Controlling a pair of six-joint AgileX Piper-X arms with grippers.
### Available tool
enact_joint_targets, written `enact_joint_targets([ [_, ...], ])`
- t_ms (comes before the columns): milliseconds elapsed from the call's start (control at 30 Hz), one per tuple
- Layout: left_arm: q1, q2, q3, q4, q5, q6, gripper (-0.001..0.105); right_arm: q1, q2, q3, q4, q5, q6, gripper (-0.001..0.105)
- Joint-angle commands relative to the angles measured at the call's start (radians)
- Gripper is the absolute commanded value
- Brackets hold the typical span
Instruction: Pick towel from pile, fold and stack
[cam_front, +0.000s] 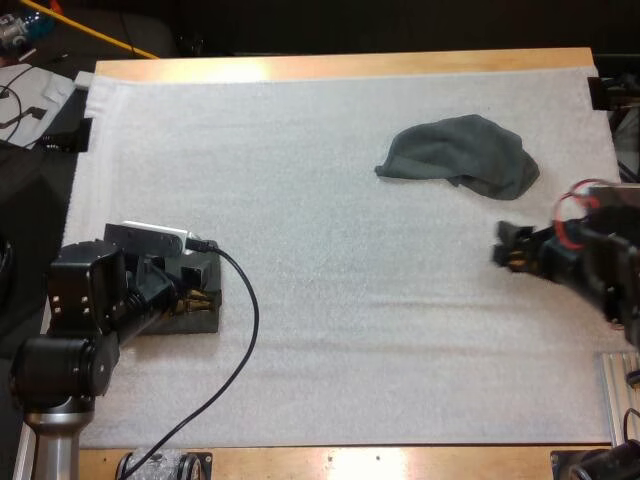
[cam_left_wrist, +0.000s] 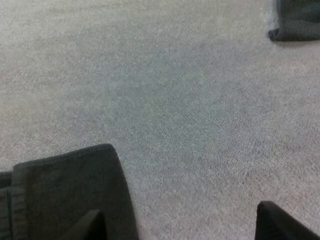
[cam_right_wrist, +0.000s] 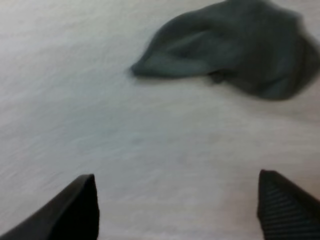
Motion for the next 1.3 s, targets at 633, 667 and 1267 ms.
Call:
enact_joint_targets([
  [633, -0.003, -0.105, -0.004, 0.043, -0.002, 0.028, 0.059, -0.460, -0.232, -0.007, 0.161, 0.000, -0.286, 0.064],
  [667, -0.005, -0.103, -0.003, 0.041, 0.000, 0.026, 0.059, -0.461, -0.226, -0.007, 0.158, 0.001, -0.280, 0.064],
  [1267, -0.013, -0.520, 0.003, 0.124, -0.005, 0.058, 0.059, -0.459, -0.563, -0.003, 0.325, -0.001, -0.297, 0.064],
])
